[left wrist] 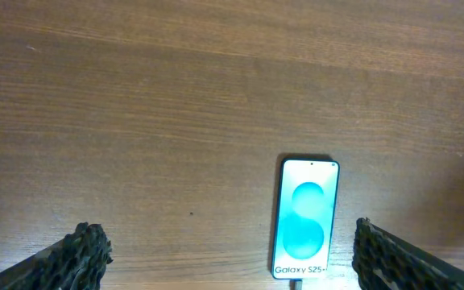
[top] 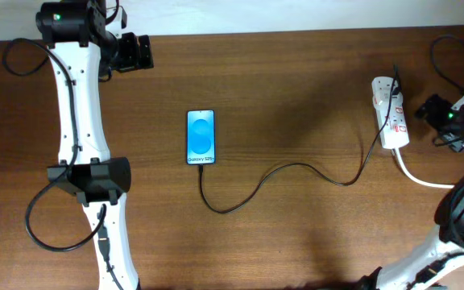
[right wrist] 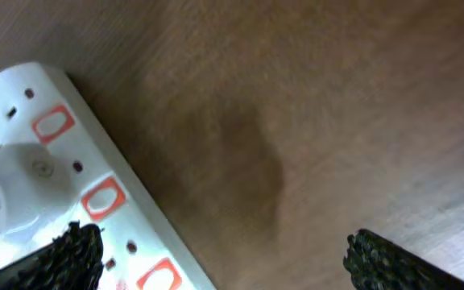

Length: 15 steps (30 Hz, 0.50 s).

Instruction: Plug charger to phone and switch on socket

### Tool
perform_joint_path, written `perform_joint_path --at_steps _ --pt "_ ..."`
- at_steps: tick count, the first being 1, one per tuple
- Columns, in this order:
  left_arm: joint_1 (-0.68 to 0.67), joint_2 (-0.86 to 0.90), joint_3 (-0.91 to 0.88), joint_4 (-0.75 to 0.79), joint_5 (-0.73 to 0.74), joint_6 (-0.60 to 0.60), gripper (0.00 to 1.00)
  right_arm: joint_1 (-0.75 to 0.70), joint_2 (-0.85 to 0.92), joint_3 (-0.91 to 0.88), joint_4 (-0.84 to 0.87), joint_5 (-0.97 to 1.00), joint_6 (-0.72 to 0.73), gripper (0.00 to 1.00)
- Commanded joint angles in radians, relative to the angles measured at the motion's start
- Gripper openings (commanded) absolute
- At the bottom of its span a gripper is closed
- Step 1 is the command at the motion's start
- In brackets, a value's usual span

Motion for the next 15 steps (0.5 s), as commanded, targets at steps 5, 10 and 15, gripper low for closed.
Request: perform_joint_path --at_steps 5,10,15 --pt "0.004 -0.026 0.013 0.000 -0.004 -0.005 0.99 0.124 0.077 0.009 0.102 0.063 -0.056 0.98" --pt "0.004 -0.026 0.013 0.000 -0.004 -0.005 0.99 0.127 0.116 0.009 0.100 0.099 0.051 0.98" --pt "0.004 -0.026 0.013 0.000 -0.004 -0.005 0.99 0.127 0.145 0.009 0.097 0.054 0.065 0.98"
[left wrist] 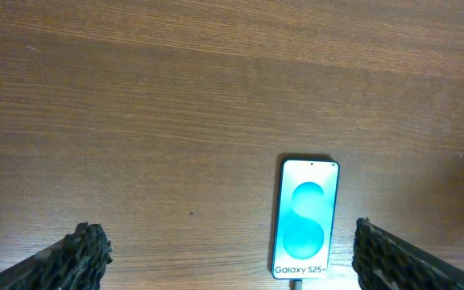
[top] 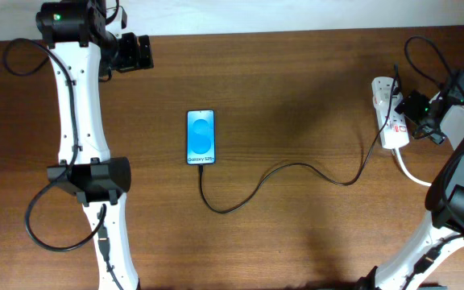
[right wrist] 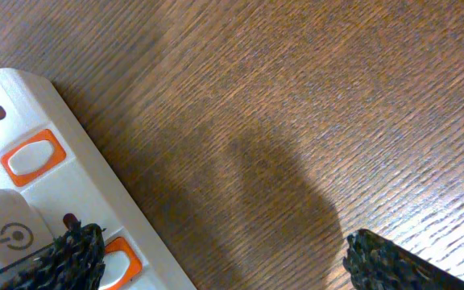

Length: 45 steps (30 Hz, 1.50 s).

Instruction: Plug charger to phone and switch on socket

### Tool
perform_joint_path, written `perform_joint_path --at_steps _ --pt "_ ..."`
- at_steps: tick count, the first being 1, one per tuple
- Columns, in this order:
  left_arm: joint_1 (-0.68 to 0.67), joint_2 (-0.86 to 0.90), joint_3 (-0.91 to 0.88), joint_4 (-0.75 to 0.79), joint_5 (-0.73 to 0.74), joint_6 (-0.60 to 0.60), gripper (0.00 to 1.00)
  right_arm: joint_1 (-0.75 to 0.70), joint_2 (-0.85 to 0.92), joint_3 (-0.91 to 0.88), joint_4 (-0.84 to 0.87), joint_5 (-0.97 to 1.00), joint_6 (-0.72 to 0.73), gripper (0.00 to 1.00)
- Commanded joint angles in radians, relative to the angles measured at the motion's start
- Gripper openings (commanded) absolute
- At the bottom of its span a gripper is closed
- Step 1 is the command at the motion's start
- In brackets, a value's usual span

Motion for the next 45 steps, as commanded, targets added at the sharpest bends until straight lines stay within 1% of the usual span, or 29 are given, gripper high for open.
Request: perform_joint_path --at_steps 1,11,16,17,19,22,25,26,27,29,32,33,36,39,42,43,45 --pt "0.004 -0.026 0.013 -0.001 -0.004 -0.005 0.99 0.024 0.044 -0.001 -0.029 -0.067 -0.001 0.98" --pt "0.004 -0.026 0.013 -0.001 -0.004 -0.005 0.99 0.024 0.044 -0.001 -0.139 -0.108 -0.001 0.98" --pt "0.004 -0.026 0.013 -0.001 -0.004 -0.005 0.99 0.023 0.070 -0.001 -0.131 -0.101 0.003 0.98" --pt "0.004 -0.026 0.013 -0.001 -0.004 -0.005 0.99 0.008 0.060 0.000 -0.109 -0.057 0.014 0.98" --pt "0.005 -0.026 0.013 -0.001 -0.004 -0.005 0.99 -0.057 -0.003 0.020 -0.123 -0.067 0.025 0.98" --pt "0.004 -0.026 0.013 -0.001 -0.004 -0.005 0.99 -0.157 -0.165 0.083 -0.227 -0.157 -0.011 0.98" --pt "0.004 -0.026 0.013 -0.001 -0.004 -0.005 0.99 -0.166 -0.370 0.084 -0.319 -0.199 -0.051 0.98" --pt "0.005 -0.026 0.013 -0.001 -0.004 -0.005 0.99 -0.166 -0.410 0.084 -0.347 -0.224 -0.056 0.98" --pt "0.005 -0.026 0.013 -0.001 -0.004 -0.005 0.99 -0.166 -0.435 0.084 -0.365 -0.265 -0.080 0.98" --pt "0.000 -0.026 0.013 -0.001 -0.004 -0.005 0.99 -0.163 -0.505 0.084 -0.439 -0.385 -0.179 0.98" --pt "0.004 -0.026 0.013 -0.001 -0.004 -0.005 0.99 -0.085 -0.601 0.084 -0.539 -0.399 -0.270 0.98" --pt "0.005 -0.026 0.013 -0.001 -0.004 -0.005 0.99 -0.032 -0.637 0.084 -0.573 -0.396 -0.293 0.98" --pt "0.000 -0.026 0.013 -0.001 -0.004 -0.005 0.99 0.127 -0.682 0.084 -0.626 -0.324 -0.295 0.98" --pt "0.002 -0.026 0.013 -0.001 -0.003 -0.005 0.99 0.308 -0.681 0.084 -0.697 -0.150 -0.275 0.98" --pt "0.000 -0.026 0.013 -0.001 -0.003 -0.005 0.99 0.471 -0.681 0.084 -0.705 0.080 -0.271 0.98" --pt "0.000 -0.026 0.013 -0.001 -0.004 -0.005 0.99 0.499 -0.681 0.084 -0.699 0.104 -0.272 0.98" --pt "0.000 -0.026 0.013 -0.001 -0.003 -0.005 0.99 0.509 -0.681 0.084 -0.712 0.100 -0.272 0.98"
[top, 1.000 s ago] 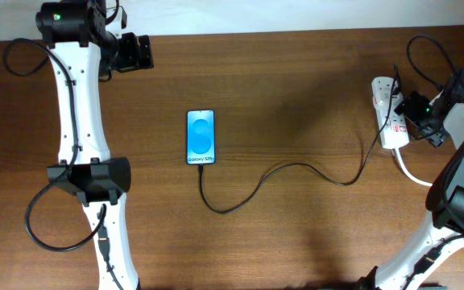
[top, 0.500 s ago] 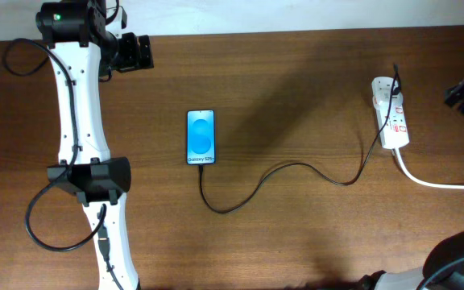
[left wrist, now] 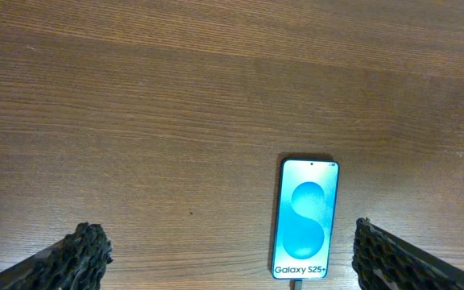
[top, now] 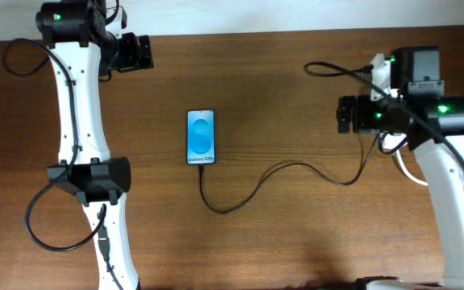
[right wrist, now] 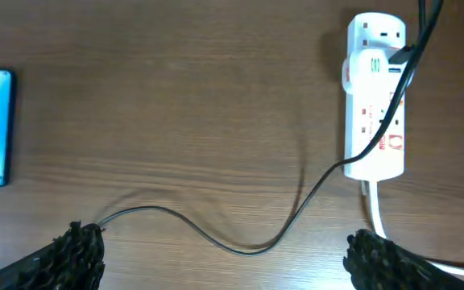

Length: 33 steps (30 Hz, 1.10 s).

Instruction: Plug charger to phone and switch on socket

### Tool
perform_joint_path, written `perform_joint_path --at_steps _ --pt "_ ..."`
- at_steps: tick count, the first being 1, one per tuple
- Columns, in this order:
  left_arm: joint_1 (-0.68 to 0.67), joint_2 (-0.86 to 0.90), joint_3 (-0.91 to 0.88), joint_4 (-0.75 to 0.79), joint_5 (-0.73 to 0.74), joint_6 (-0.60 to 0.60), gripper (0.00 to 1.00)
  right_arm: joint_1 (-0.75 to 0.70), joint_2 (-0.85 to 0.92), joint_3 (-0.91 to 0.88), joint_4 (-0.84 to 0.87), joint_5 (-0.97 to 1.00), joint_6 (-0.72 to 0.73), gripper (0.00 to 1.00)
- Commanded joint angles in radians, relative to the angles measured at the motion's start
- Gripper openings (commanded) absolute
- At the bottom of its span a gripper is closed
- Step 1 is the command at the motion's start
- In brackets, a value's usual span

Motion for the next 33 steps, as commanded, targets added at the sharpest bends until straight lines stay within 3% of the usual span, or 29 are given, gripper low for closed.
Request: perform_joint_path --at_steps 1,29,31,33 --pt "0.000 -0.026 0.013 -0.001 -0.004 -0.005 0.99 0.011 -0.014 0.009 -0.013 0.053 0.000 0.98" --pt "0.000 -0.026 0.013 -0.001 -0.004 -0.005 0.99 0.011 -0.019 0.008 0.005 0.049 -0.038 0.98" --pt "0.000 -0.026 0.013 -0.001 -0.004 -0.005 0.99 0.011 -0.090 -0.021 0.099 0.048 -0.037 0.98" --pt "0.000 -0.026 0.013 -0.001 -0.004 -0.005 0.99 0.011 -0.233 -0.164 0.370 0.037 -0.038 0.98"
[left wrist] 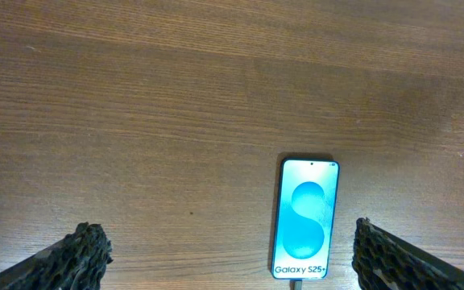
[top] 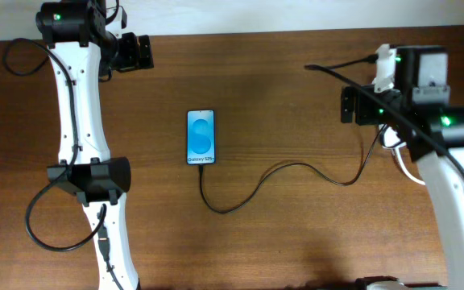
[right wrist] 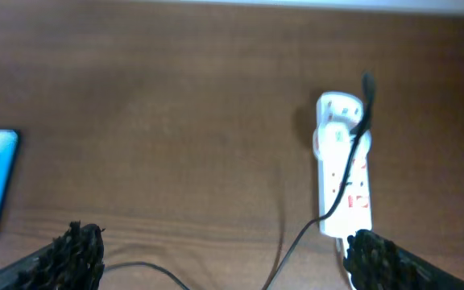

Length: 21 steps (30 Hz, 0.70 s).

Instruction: Plug charger to phone and switch on socket

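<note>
A phone [top: 201, 138] with a lit blue screen lies flat in the middle of the brown table; it shows too in the left wrist view as the phone [left wrist: 308, 217] and at the left edge of the right wrist view. A black charger cable [top: 284, 173] runs from its lower end across the table to a white socket strip [right wrist: 344, 165], which my right arm mostly covers from overhead. My left gripper [left wrist: 230, 258] hangs open high above the table, far from the phone. My right gripper [right wrist: 224, 258] is open, raised well above the table, left of the strip.
The strip's white lead [top: 409, 171] trails off to the right. Black arm cables [top: 18, 56] loop at the far left and over the right arm. The table's back edge [top: 256, 32] meets a pale wall.
My right gripper has moved back and up: the strip looks smaller and sits nearer the middle of its view. Phone, cable and left arm are unchanged.
My right gripper was open right at the socket strip at the far right edge, its switches filling the view. Then it was lifted away left of the strip, with strip, cable and phone all in view. Now it is higher. The left arm stayed still.
</note>
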### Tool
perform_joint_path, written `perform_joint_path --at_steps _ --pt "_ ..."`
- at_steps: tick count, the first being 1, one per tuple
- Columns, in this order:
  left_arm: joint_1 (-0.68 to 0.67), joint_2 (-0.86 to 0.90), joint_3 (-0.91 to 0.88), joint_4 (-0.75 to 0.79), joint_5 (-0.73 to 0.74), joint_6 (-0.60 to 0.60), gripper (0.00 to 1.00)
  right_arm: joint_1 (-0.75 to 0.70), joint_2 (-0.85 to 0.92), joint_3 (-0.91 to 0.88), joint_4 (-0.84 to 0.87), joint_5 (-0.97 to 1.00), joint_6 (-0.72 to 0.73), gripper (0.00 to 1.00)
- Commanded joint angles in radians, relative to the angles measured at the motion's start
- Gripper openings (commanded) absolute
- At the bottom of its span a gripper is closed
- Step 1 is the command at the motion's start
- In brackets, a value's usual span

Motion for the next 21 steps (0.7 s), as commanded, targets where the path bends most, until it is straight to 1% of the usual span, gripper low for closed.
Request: perform_joint_path --at_steps 1,2,3,4,5,6,9,11,12,15,17,19,21 --pt "0.000 -0.026 0.013 -0.001 -0.003 -0.005 0.99 0.003 -0.217 -0.204 0.298 -0.003 -0.010 0.98" --pt "0.000 -0.026 0.013 -0.001 -0.003 -0.005 0.99 0.003 -0.316 -0.343 0.426 -0.002 -0.027 0.98" --pt "0.000 -0.026 0.013 -0.001 -0.003 -0.005 0.99 0.003 -0.390 -0.431 0.486 -0.002 -0.048 0.98" --pt "0.000 -0.026 0.013 -0.001 -0.003 -0.005 0.99 0.002 -0.509 -0.583 0.574 -0.002 -0.066 0.98" --pt "0.000 -0.026 0.013 -0.001 -0.003 -0.005 0.99 -0.003 -0.588 -0.678 0.629 -0.003 -0.066 0.98" --pt "0.000 -0.026 0.013 -0.001 -0.003 -0.005 0.99 -0.006 -0.709 -0.818 0.710 -0.011 -0.062 0.98" --pt "0.000 -0.026 0.013 -0.001 -0.003 -0.005 0.99 -0.006 -1.012 -1.120 0.843 -0.014 -0.063 0.98" --pt "0.000 -0.026 0.013 -0.001 -0.003 -0.005 0.99 -0.006 -1.207 -1.276 0.866 -0.017 -0.062 0.98" --pt "0.000 -0.026 0.013 -0.001 -0.003 -0.005 0.99 -0.006 -1.271 -1.320 0.866 -0.023 -0.062 0.98" --pt "0.000 -0.026 0.013 -0.001 -0.003 -0.005 0.99 -0.006 -1.353 -1.388 0.861 -0.038 -0.062 0.98" --pt "0.000 -0.026 0.013 -0.001 -0.003 -0.005 0.99 -0.006 -1.368 -1.430 0.863 -0.062 -0.062 0.98" --pt "0.000 -0.026 0.013 -0.001 -0.003 -0.005 0.99 -0.006 -1.370 -1.481 0.903 -0.068 -0.062 0.98" --pt "0.000 -0.026 0.013 -0.001 -0.003 -0.005 0.99 -0.004 -1.370 -1.480 0.868 -0.067 -0.063 0.98"
